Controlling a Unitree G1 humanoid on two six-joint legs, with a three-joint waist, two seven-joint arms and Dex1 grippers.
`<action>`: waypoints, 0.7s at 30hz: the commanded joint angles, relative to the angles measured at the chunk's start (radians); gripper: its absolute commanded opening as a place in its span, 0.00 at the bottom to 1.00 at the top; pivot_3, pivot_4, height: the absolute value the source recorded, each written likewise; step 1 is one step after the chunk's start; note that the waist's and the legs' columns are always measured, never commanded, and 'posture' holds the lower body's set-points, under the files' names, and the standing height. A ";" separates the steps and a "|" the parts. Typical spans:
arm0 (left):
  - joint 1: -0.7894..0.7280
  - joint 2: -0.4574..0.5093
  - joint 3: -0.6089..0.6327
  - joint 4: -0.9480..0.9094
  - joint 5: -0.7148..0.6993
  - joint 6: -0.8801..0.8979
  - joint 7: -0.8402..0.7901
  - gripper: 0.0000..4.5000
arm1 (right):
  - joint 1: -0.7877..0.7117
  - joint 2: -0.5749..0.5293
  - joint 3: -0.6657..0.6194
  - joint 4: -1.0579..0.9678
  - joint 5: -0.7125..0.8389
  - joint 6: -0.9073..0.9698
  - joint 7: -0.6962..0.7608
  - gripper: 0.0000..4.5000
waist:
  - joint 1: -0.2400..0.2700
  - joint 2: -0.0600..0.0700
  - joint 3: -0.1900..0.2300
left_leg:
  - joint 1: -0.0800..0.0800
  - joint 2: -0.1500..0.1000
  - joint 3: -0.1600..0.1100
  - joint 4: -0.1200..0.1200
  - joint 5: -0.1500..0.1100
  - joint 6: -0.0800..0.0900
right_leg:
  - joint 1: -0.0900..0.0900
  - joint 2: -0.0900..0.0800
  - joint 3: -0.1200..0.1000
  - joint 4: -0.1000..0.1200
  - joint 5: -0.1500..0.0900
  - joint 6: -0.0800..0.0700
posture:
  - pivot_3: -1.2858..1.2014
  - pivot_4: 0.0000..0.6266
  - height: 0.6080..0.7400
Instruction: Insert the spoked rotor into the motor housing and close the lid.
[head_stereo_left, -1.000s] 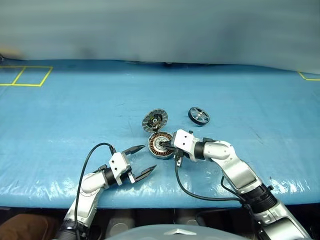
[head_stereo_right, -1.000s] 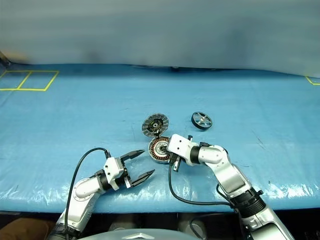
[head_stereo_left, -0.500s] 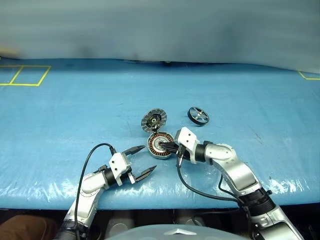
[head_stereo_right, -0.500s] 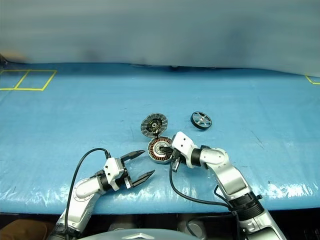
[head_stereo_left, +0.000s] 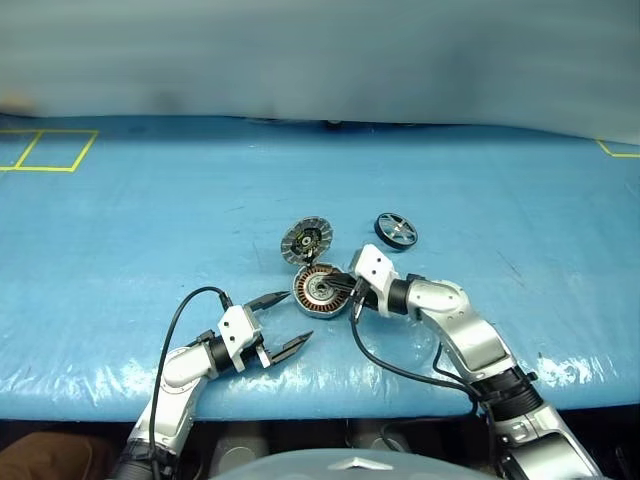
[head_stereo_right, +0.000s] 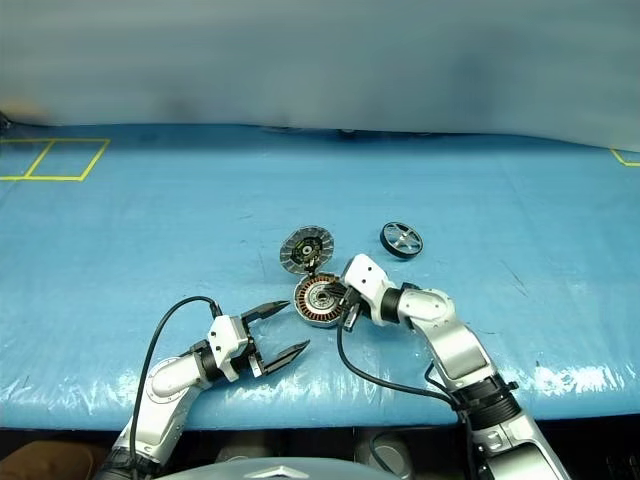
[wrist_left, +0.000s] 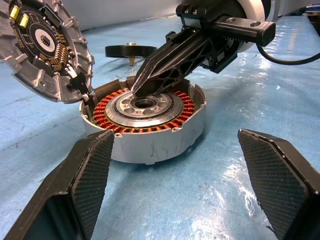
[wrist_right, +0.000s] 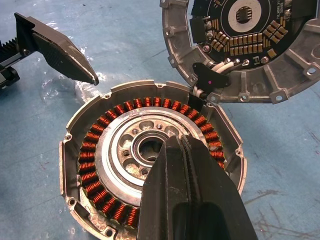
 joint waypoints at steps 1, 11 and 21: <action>0.003 -0.002 -0.002 -0.025 -0.004 0.000 0.008 0.93 | -0.007 0.007 0.002 -0.011 -0.005 -0.019 -0.001 0.00 | 0.000 0.000 0.000 | 0.000 0.000 0.000 0.000 0.000 0.000 | 0.000 0.000 0.000 0.000 0.000 0.000 | 0.52 0.24 1.00; 0.007 0.002 -0.004 -0.035 -0.004 0.003 0.014 0.93 | 0.000 0.014 -0.040 -0.036 0.012 -0.037 -0.017 0.00 | -0.001 0.000 0.001 | 0.000 0.000 0.000 0.000 0.000 0.000 | 0.000 0.000 0.000 0.000 0.000 0.000 | 0.52 0.24 1.00; 0.008 0.007 0.002 -0.045 -0.015 0.000 0.012 0.93 | -0.116 -0.146 -0.266 0.088 -0.056 -0.024 -0.166 0.04 | 0.000 0.000 0.003 | -0.001 -0.001 0.000 0.000 0.000 0.000 | -0.001 -0.001 0.000 0.000 0.002 -0.002 | 0.52 0.24 1.00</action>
